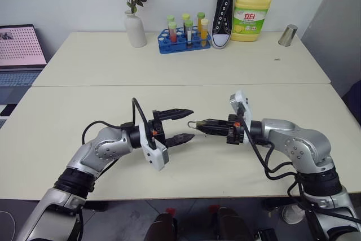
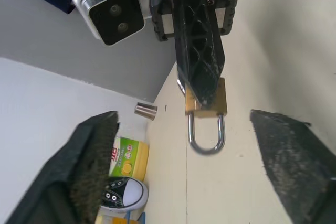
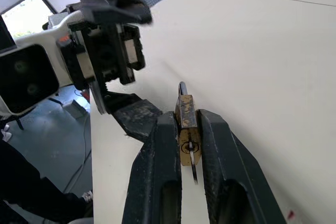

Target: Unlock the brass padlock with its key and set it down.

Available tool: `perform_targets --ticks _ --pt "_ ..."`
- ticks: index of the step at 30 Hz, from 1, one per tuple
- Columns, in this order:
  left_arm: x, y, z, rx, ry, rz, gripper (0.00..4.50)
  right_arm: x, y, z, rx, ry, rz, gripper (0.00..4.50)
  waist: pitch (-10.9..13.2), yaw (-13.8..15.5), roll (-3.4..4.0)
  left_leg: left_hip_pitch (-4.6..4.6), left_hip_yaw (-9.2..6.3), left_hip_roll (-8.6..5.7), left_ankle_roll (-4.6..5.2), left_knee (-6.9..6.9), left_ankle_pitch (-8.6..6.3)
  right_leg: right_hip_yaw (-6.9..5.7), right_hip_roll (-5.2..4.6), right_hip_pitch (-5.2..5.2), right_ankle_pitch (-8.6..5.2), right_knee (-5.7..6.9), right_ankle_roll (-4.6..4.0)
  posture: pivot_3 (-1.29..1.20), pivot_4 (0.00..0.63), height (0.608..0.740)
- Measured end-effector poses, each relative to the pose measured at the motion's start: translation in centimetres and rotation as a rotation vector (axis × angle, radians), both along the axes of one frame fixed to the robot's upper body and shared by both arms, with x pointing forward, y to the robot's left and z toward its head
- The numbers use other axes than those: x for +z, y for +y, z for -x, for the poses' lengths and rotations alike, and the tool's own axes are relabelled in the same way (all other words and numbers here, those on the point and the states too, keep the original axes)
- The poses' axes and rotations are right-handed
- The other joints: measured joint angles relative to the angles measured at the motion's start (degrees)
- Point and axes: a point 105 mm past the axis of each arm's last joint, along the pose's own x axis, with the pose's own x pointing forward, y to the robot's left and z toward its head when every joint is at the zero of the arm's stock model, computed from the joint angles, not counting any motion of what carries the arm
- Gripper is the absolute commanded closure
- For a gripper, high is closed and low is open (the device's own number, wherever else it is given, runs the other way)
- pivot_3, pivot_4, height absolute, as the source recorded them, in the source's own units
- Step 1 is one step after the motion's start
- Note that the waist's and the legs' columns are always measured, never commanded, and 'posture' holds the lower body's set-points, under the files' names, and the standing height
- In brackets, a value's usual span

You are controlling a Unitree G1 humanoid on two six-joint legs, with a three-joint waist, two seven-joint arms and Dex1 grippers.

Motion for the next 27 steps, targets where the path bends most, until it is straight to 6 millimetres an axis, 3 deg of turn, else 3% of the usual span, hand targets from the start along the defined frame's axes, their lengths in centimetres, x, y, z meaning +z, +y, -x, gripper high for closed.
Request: perform_targets --ticks 3,9,14,23,27 --pt "0.5 0.5 -1.2 0.088 0.156 0.148 0.96 0.0 -0.6 0.0 -0.003 -0.003 0.017 4.33 0.0 -0.03 0.0 0.0 0.0 0.03 0.01 0.0 0.0 0.02 0.0 0.0 0.0 0.01 0.0 0.0 0.15 0.74" --pt "-0.9 1.0 -4.0 0.219 0.684 0.335 2.92 1.0 -0.5 0.6 0.025 -0.068 0.017 4.33 0.0 -0.15 0.0 0.0 -0.01 0.0 0.01 0.02 0.0 -0.01 0.03 0.01 0.0 0.02 0.0 0.0 0.15 0.74" --pt "-1.0 -0.7 -3.3 0.142 0.914 0.384 4.5 1.5 -0.1 1.1 0.046 -0.092 0.009 4.33 0.0 -0.12 -0.01 0.0 -0.02 0.03 -0.01 0.02 0.01 0.0 0.03 0.02 0.0 0.0 0.0 0.0 0.15 0.74" --pt "-0.8 -1.8 -2.5 0.08 1.066 0.408 4.5 1.4 0.0 1.1 0.047 -0.088 0.005 4.33 0.0 -0.08 -0.01 0.0 0.0 0.02 -0.05 0.02 0.03 0.01 0.03 0.02 0.0 -0.02 0.0 0.0 0.15 0.74" --pt "-1.6 -1.7 -1.2 0.053 1.146 0.357 4.5 1.4 0.0 1.1 0.048 -0.091 0.001 4.33 0.0 -0.09 0.0 0.0 0.01 0.03 -0.04 0.01 0.02 0.02 0.04 0.02 0.0 -0.04 0.0 0.0 0.15 0.74"
